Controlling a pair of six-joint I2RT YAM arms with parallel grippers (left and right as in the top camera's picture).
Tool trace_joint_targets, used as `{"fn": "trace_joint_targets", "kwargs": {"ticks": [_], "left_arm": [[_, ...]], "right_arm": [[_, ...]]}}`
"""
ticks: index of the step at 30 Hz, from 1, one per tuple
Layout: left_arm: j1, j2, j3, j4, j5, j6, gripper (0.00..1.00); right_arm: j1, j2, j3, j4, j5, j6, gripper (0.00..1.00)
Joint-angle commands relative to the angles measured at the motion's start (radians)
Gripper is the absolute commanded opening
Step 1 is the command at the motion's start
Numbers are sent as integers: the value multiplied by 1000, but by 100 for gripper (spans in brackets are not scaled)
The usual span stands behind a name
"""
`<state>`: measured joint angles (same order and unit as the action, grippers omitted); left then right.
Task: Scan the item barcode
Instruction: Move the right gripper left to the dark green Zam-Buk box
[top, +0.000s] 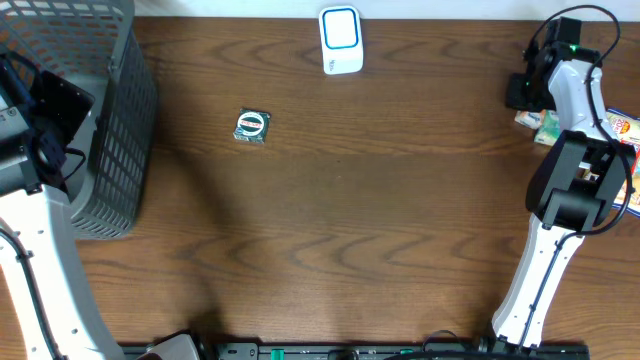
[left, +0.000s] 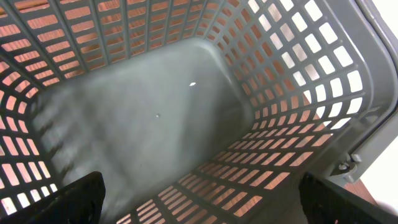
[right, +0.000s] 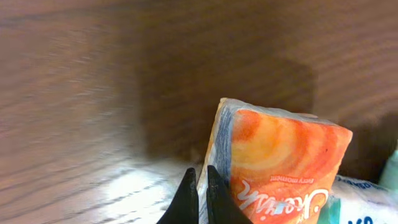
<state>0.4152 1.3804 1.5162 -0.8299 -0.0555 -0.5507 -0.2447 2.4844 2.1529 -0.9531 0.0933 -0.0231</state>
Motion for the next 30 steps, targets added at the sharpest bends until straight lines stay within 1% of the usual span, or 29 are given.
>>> {"fn": "trace_joint_targets", "kwargs": {"ticks": [1, 3, 4, 5, 8, 9, 12, 13, 14, 15, 17, 18, 19, 20, 21, 25, 30], "left_arm": [[3, 0, 6, 0, -9, -5, 98], [3, 0, 6, 0, -9, -5, 98], [3, 0, 6, 0, -9, -5, 98], [3, 0, 6, 0, -9, -5, 98], [3, 0, 6, 0, -9, -5, 97], [3, 0, 6, 0, -9, -5, 98], [3, 0, 6, 0, -9, -5, 97], [3, 0, 6, 0, -9, -5, 98], [3, 0, 6, 0, -9, -5, 98], [3, 0, 6, 0, -9, -5, 98], [3, 0, 6, 0, -9, -5, 98], [3, 0, 6, 0, -9, -5, 98], [3, 0, 6, 0, -9, -5, 98], [3, 0, 6, 0, -9, -5, 97], [3, 0, 6, 0, -9, -5, 97], [3, 0, 6, 0, -9, -5, 98], [3, 0, 6, 0, -9, -5, 98]], "right_arm": [[13, -74, 6, -8, 80, 35, 2], [29, -98, 6, -8, 76, 57, 3], [39, -109, 6, -8, 55, 65, 5], [52, -123, 6, -7, 0, 73, 10], [90, -153, 6, -3, -299, 75, 20], [106, -156, 6, 1, -442, 75, 22], [154, -153, 5, 34, -806, 74, 39], [177, -147, 5, 51, -885, 74, 45], [197, -145, 5, 63, -929, 74, 58], [230, -142, 5, 76, -949, 75, 68], [289, -141, 4, 99, -933, 74, 73], [320, -141, 4, 112, -916, 74, 78], [359, -141, 4, 133, -887, 74, 85], [399, -141, 4, 155, -847, 76, 95], [431, -141, 4, 172, -808, 76, 99], [594, -141, 4, 253, -522, 180, 99], [782, -141, 4, 372, -188, 158, 99]]}}
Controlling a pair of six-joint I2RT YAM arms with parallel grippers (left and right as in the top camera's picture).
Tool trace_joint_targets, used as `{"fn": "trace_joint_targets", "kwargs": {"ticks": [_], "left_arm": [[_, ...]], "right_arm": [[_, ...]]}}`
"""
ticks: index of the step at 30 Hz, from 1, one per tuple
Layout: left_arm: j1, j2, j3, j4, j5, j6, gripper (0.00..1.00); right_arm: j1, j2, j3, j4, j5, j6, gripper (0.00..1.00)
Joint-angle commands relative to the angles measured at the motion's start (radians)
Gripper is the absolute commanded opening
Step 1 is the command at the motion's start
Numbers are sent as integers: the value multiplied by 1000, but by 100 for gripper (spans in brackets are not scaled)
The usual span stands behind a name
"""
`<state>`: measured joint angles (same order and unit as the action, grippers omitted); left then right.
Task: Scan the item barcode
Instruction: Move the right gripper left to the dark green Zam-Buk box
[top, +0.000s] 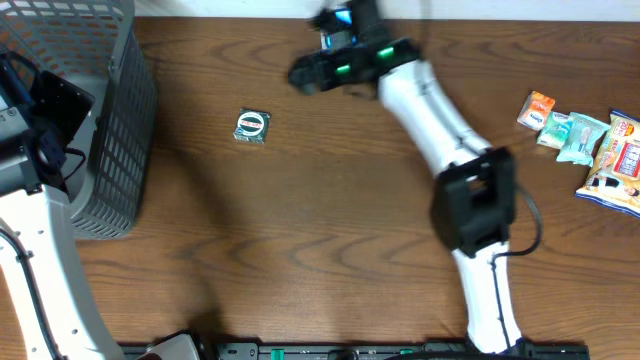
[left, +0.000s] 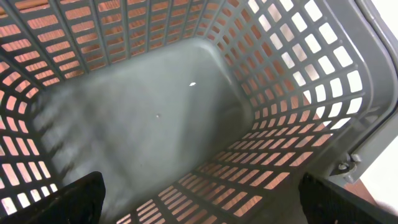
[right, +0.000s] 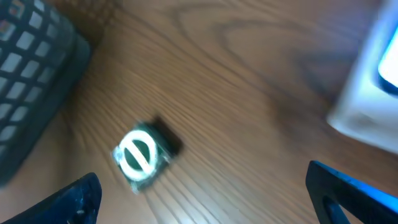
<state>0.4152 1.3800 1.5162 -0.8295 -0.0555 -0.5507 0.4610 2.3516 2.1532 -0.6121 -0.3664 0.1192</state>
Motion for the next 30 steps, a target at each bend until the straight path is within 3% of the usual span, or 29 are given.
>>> {"fn": "trace_joint_targets", "kwargs": {"ticks": [1, 7, 8, 10, 14, 19, 22, 28, 30], "left_arm": [[3, 0, 6, 0, -9, -5, 98], [3, 0, 6, 0, -9, -5, 98], [3, 0, 6, 0, -9, -5, 98], [3, 0, 6, 0, -9, -5, 98], [3, 0, 6, 0, -9, -5, 98], [3, 0, 6, 0, -9, -5, 98], [3, 0, 6, 0, -9, -5, 98], [3, 0, 6, 0, -9, -5, 97], [3, 0, 6, 0, -9, -5, 98]], "right_arm": [[109, -8, 3, 52, 333, 33, 99], [252, 3, 3, 121, 645, 225, 99], [271, 12, 3, 146, 652, 227, 88], [286, 21, 3, 160, 631, 225, 78], [292, 22, 7, 128, 539, 225, 88], [262, 22, 8, 54, 352, 226, 91], [249, 24, 6, 6, 306, 224, 99], [267, 28, 2, 58, 309, 225, 99], [278, 36, 2, 92, 309, 225, 94]]}}
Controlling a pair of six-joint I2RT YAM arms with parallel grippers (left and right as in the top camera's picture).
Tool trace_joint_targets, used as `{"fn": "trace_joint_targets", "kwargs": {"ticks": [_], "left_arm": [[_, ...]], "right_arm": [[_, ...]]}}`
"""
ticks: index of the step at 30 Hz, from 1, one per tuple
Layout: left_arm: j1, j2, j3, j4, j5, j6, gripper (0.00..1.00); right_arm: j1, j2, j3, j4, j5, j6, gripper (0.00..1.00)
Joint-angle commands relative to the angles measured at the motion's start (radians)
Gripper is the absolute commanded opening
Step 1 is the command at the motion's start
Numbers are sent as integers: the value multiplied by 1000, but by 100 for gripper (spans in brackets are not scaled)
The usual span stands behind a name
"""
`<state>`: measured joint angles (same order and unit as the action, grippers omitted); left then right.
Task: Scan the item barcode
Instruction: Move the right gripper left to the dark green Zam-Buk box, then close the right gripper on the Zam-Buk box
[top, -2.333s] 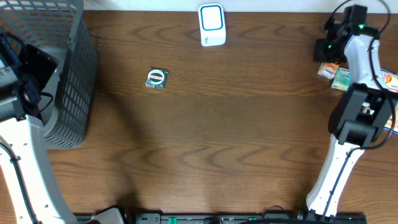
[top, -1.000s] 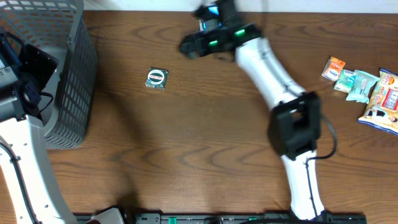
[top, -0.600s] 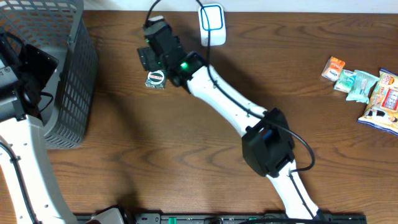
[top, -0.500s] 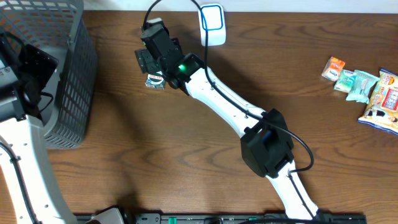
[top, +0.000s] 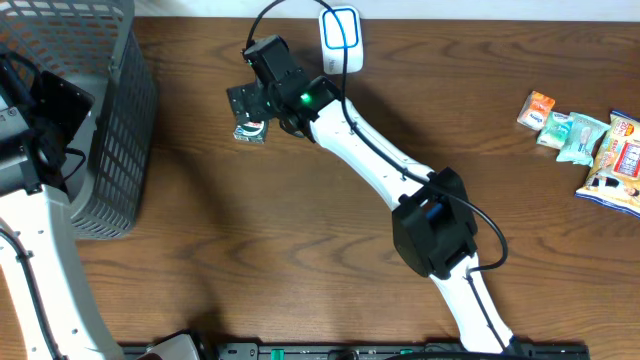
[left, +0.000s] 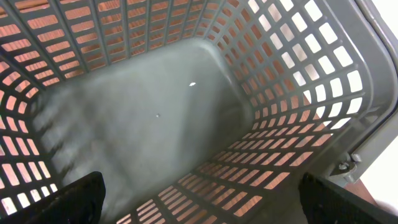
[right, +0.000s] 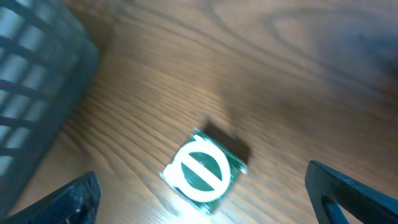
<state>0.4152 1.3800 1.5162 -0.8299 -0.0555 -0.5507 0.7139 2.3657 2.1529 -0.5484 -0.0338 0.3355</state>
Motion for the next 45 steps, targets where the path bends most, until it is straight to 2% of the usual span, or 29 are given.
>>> {"fn": "trace_joint_targets", "kwargs": {"ticks": [1, 5, 7, 9, 10, 13, 18, 20, 23, 35, 39, 45], "left_arm": [[3, 0, 6, 0, -9, -5, 98], [3, 0, 6, 0, -9, -5, 98], [3, 0, 6, 0, -9, -5, 98], [3, 0, 6, 0, -9, -5, 98], [3, 0, 6, 0, -9, -5, 98], [3, 0, 6, 0, -9, -5, 97], [3, 0, 6, 0, -9, -5, 98], [3, 0, 6, 0, -9, -5, 98], [3, 0, 6, 0, -9, -5, 98], [3, 0, 6, 0, -9, -5, 98], [3, 0, 6, 0, -9, -5, 98], [3, 0, 6, 0, -9, -5, 97]], "right_arm": [[29, 31, 2, 41, -20, 9, 88], [51, 90, 2, 95, 14, 37, 82], [63, 121, 2, 116, 20, 37, 71], [72, 146, 2, 133, 20, 23, 52], [74, 156, 2, 141, 20, 14, 46], [82, 172, 2, 156, 20, -34, 37], [91, 189, 2, 150, 69, -90, 37], [91, 189, 2, 117, 154, -90, 34], [91, 187, 2, 75, 272, -90, 36], [85, 156, 5, -238, 473, -29, 36], [86, 97, 5, -190, 426, -30, 41], [86, 76, 5, -29, 312, -30, 47]]}}
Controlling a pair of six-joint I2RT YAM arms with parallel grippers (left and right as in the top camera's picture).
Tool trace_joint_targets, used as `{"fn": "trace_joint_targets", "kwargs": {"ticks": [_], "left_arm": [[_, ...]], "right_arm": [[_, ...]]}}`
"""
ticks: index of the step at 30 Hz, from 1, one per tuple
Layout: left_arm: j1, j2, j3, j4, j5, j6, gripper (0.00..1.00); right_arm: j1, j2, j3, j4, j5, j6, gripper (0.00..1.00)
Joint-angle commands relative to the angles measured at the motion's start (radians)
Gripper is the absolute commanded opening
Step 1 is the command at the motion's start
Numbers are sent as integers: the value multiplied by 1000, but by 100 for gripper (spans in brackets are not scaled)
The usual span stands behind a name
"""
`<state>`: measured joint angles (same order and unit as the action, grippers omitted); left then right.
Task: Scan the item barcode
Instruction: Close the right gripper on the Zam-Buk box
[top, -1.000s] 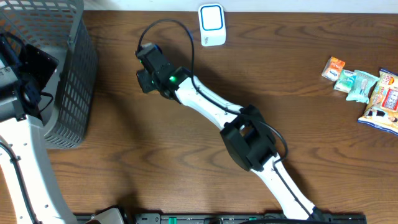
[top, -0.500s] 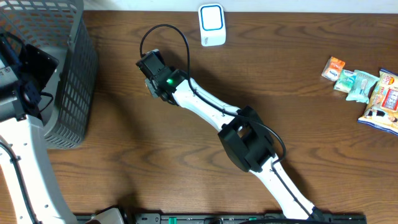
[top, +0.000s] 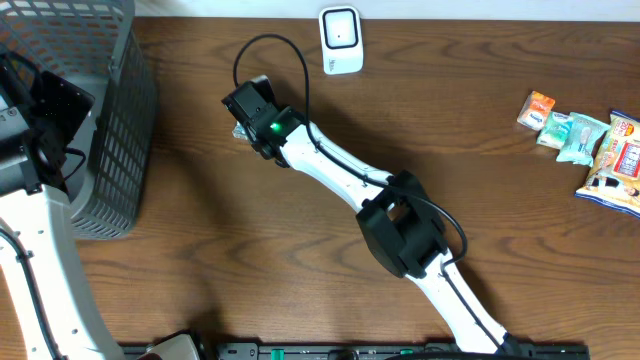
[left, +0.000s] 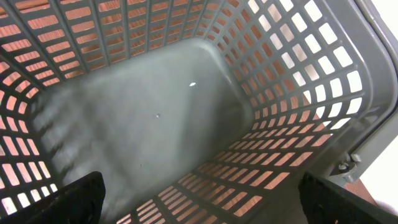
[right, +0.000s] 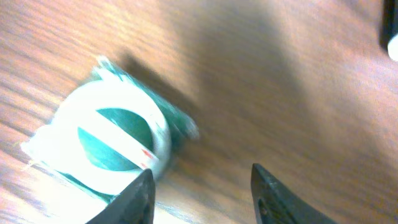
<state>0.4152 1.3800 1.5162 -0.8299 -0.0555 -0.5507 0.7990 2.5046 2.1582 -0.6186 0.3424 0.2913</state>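
The item is a small green packet with a white ring on it (right: 115, 142), lying flat on the wooden table (right: 280, 93). My right gripper (right: 202, 196) hangs low over the table, open, and the packet lies just left of its left fingertip (right: 135, 198), not between the fingers. In the overhead view the right wrist (top: 252, 108) covers the packet. The white scanner with a blue-framed window (top: 341, 40) stands at the table's far edge. Over the grey basket (left: 155, 112), my left gripper (left: 202, 205) is open and holds nothing.
The grey mesh basket (top: 90, 110) takes up the far left corner. Several snack packets (top: 585, 135) lie at the right edge. The right arm (top: 400, 225) stretches diagonally across the middle of the table.
My right gripper has dropped closer to the packet, which now looks larger and sits left of the fingers. The fingers stand nearer together than before. The left arm has not moved.
My right gripper was shut, down among the snack packets at the right edge. Then it was open over the far middle of the table near the scanner, then above the green packet, and now low beside it. The left gripper stayed open over the basket.
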Motion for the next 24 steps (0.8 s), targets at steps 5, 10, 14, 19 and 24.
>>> {"fn": "trace_joint_targets", "kwargs": {"ticks": [5, 10, 14, 19, 24], "left_arm": [[3, 0, 6, 0, -9, -5, 98], [3, 0, 6, 0, -9, -5, 97], [3, 0, 6, 0, -9, -5, 98], [3, 0, 6, 0, -9, -5, 98], [3, 0, 6, 0, -9, -5, 98]], "right_arm": [[-2, -62, 0, 172, -150, 0, 50], [5, -25, -1, 303, -188, 0, 59], [6, 33, -1, 354, -189, 0, 63], [7, 68, -1, 320, -188, 0, 64], [7, 77, -1, 264, -114, 0, 66]]}}
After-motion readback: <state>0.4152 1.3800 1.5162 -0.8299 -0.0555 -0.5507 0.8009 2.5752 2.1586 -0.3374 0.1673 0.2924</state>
